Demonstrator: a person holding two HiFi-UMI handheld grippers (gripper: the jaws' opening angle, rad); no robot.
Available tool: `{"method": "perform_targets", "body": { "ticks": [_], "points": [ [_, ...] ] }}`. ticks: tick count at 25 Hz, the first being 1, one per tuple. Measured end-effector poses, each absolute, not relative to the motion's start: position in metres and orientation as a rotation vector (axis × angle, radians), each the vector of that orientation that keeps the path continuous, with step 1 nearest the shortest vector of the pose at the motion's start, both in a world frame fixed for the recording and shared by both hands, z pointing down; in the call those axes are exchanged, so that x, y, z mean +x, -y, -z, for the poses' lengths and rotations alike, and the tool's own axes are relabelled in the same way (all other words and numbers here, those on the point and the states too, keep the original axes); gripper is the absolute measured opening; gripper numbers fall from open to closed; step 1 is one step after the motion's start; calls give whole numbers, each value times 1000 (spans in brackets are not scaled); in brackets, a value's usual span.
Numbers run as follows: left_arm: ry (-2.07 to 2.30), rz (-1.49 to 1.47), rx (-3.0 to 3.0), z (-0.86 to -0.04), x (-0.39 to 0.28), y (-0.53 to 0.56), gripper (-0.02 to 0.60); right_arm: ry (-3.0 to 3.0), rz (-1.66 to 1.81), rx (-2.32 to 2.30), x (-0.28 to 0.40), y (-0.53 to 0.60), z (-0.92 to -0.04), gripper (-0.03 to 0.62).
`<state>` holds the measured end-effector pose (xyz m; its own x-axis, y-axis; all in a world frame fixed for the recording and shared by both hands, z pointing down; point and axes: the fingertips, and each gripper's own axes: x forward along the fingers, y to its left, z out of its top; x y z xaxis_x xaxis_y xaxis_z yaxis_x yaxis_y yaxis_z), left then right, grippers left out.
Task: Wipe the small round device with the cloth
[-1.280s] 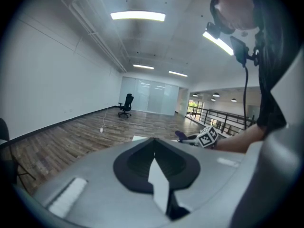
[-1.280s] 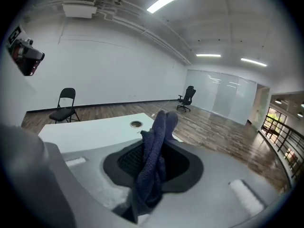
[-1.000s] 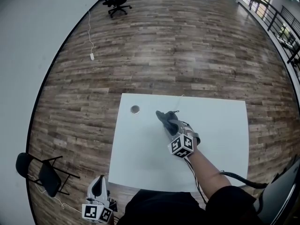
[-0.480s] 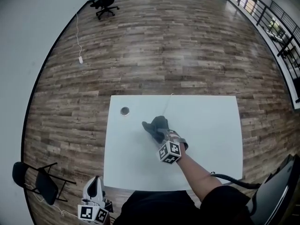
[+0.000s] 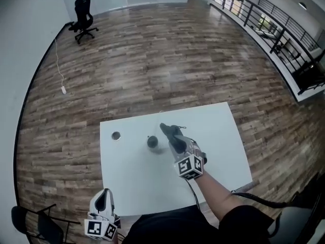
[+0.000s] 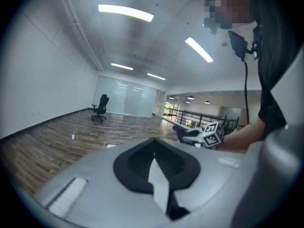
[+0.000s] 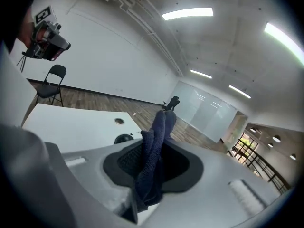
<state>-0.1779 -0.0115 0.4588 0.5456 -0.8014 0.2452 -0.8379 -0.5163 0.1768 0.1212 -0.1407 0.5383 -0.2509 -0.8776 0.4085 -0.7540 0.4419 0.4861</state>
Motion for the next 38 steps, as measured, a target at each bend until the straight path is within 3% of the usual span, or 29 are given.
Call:
{"method": "perform_targets", "body": {
  "ticks": [9, 18, 23, 26, 35, 38],
  "points": [
    [989, -245, 2843, -461, -92, 27, 3, 1858, 8, 1281, 176, 31, -605, 95],
    [878, -272, 2881, -458, -64, 28, 3, 1782, -306, 973, 156, -61, -722, 99],
    [842, -331, 2876, -465, -65, 32, 4, 1798, -487, 883, 141, -79, -743, 167],
    [819, -310, 2873, -465, -59, 34, 3, 1862, -503, 901, 138, -76, -723, 232],
    [851, -195, 2862, -443, -41, 61, 3, 2349, -153, 1521, 122, 9, -509, 231],
    [834, -174, 2867, -438, -32, 70, 3, 2379, -98, 1764, 125, 36, -450, 104]
  ]
}}
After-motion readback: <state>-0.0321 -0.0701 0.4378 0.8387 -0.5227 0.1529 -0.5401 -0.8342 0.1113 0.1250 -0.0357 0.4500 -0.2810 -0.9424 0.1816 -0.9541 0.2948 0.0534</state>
